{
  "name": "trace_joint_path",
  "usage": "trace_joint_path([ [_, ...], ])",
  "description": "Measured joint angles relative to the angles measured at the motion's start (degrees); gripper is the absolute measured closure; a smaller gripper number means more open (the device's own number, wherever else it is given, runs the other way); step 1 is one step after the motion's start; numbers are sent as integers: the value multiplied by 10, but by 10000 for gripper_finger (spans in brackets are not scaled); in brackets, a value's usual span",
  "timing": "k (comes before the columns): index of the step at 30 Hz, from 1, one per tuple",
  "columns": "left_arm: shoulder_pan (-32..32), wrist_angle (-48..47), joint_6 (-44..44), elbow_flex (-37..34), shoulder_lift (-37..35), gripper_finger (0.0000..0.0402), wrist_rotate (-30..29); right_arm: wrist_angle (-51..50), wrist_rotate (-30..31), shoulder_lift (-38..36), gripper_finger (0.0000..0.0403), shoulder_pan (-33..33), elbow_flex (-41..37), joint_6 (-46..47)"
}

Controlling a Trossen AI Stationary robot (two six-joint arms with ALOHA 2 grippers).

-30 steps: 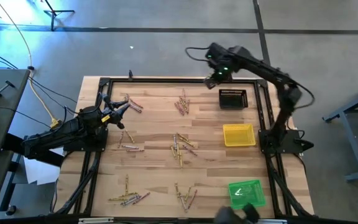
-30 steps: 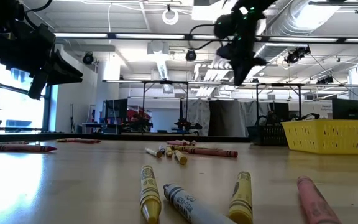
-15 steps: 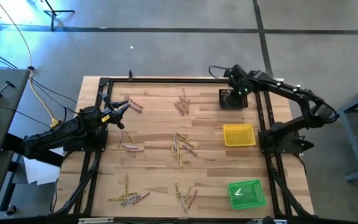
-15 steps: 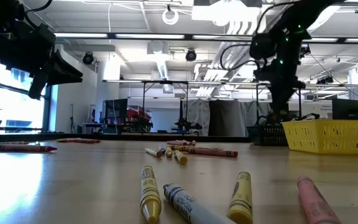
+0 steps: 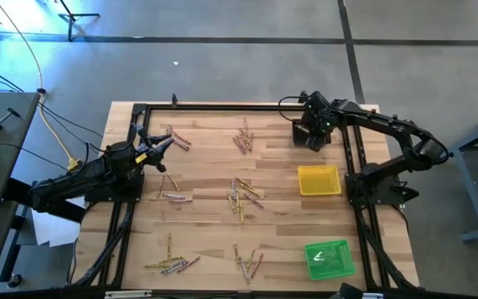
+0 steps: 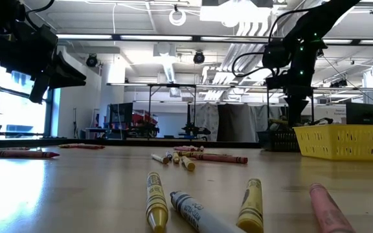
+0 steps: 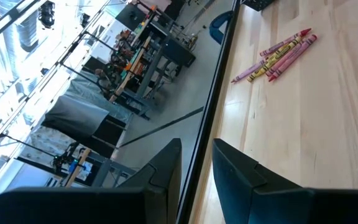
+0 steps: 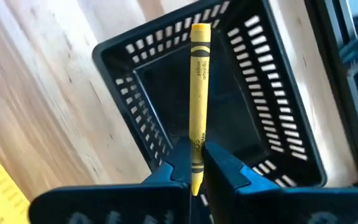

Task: Sort crayons
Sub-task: Put the yellow crayon into the black bin, then put the red crayon into the yellow bin

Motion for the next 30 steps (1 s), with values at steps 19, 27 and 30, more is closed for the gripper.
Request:
trace_joint_path([
  [19, 0, 0, 0, 0, 0, 324, 0, -13, 74, 0, 298, 1, 10, 26],
  [27, 0, 0, 0, 0, 0, 324, 0, 23, -12, 0, 295, 20, 77, 310],
  [30, 0, 0, 0, 0, 0, 324, 0, 87, -23, 1, 295, 39, 79, 366],
])
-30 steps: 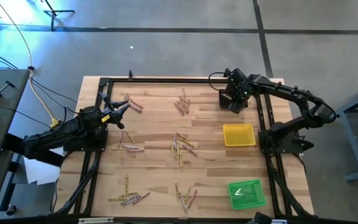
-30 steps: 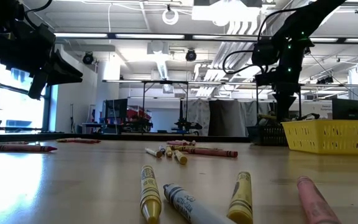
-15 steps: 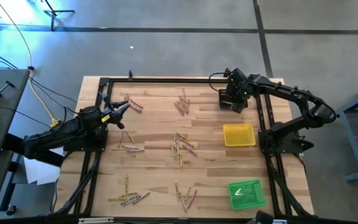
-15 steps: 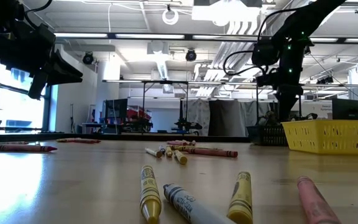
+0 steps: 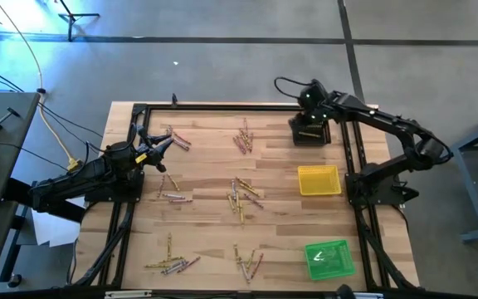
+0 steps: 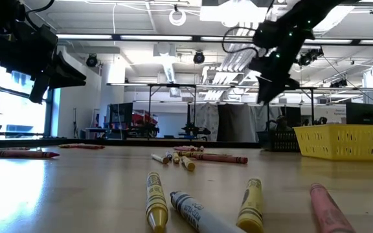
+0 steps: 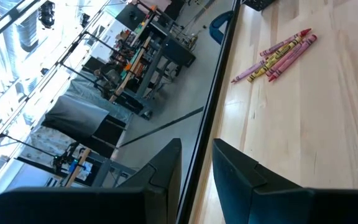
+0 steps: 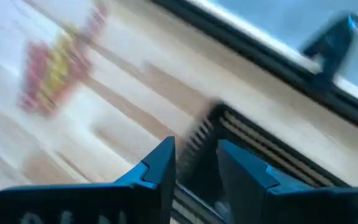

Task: Sort crayons
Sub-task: Put the red crayon into the yellow bin

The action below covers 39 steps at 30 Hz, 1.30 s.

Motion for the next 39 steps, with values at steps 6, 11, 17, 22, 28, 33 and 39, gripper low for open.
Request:
trace_joint_path([
  [6, 0, 0, 0, 0, 0, 324, 0, 103, -12, 47, 295, 64, 0, 90],
  [11, 0, 0, 0, 0, 0, 324, 0, 144, -8, 124, 295, 110, 15, 197],
  [17, 0, 0, 0, 0, 0, 324, 0, 95, 33, 237, 295, 138, 115, 270],
  [22, 0, 0, 0, 0, 0, 324, 0, 4, 34, 327, 295, 139, 231, 298],
  [28, 0, 0, 0, 0, 0, 324, 0, -111, 34, 420, 295, 139, 358, 298],
  [33, 0, 0, 0, 0, 0, 324, 0, -177, 30, 476, 295, 139, 443, 298],
  [39, 0, 0, 0, 0, 0, 324, 0, -222, 18, 517, 295, 138, 509, 269],
])
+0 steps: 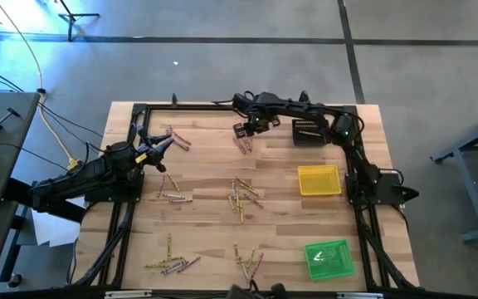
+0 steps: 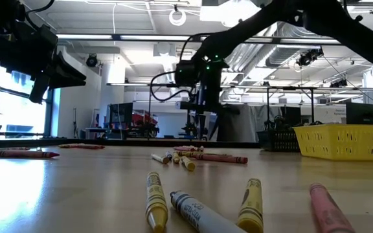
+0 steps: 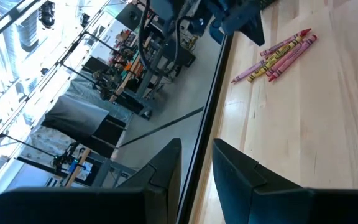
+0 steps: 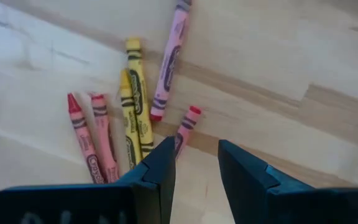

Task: Sort crayons
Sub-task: Put the red crayon into the yellow bin

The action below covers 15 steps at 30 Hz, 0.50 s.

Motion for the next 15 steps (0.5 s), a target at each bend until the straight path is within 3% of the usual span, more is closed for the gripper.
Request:
trace_joint_path([
  [5, 0, 0, 0, 0, 0, 324, 0, -5, -33, 19, 295, -3, 12, -10],
  [15, 0, 0, 0, 0, 0, 324, 0, -22, -31, 38, 295, -3, 11, -12],
])
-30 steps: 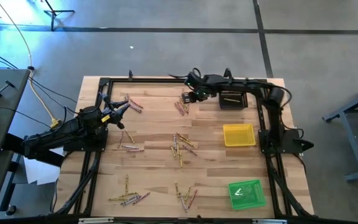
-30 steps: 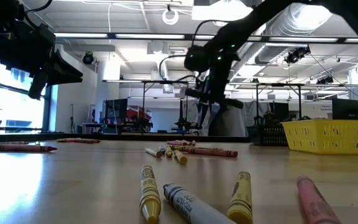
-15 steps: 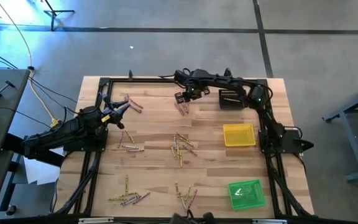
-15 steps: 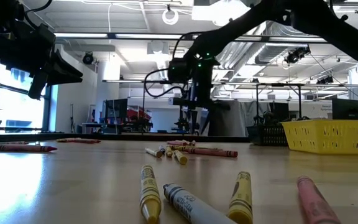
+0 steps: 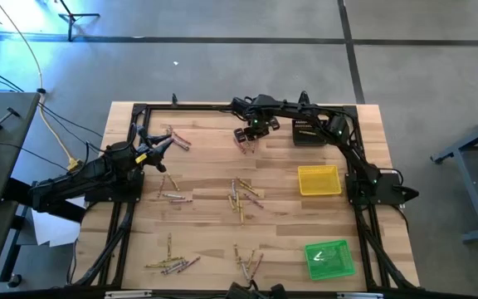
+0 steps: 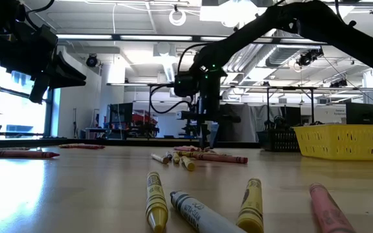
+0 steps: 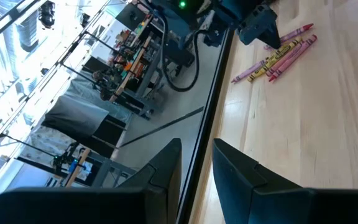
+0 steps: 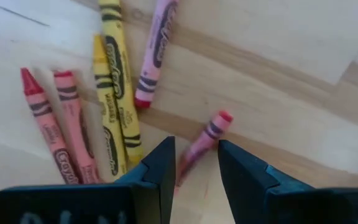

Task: Sort crayons
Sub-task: Put the red crayon into the yellow bin

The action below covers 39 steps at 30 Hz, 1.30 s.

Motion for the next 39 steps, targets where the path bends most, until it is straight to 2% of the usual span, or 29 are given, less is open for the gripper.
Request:
trace_joint_path([
  [11, 0, 0, 0, 0, 0, 324, 0, -54, 7, 0, 300, 0, 0, -10],
  [23, 0, 0, 0, 0, 0, 324, 0, -64, -44, 0, 393, 1, 0, -51],
  [27, 0, 0, 0, 0, 0, 324, 0, -64, -50, 0, 389, 1, 0, -67],
  [33, 0, 0, 0, 0, 0, 324, 0, -64, -118, -2, 393, -4, -1, -107],
  [39, 0, 0, 0, 0, 0, 324, 0, -78, -137, -23, 396, -4, -1, -142],
])
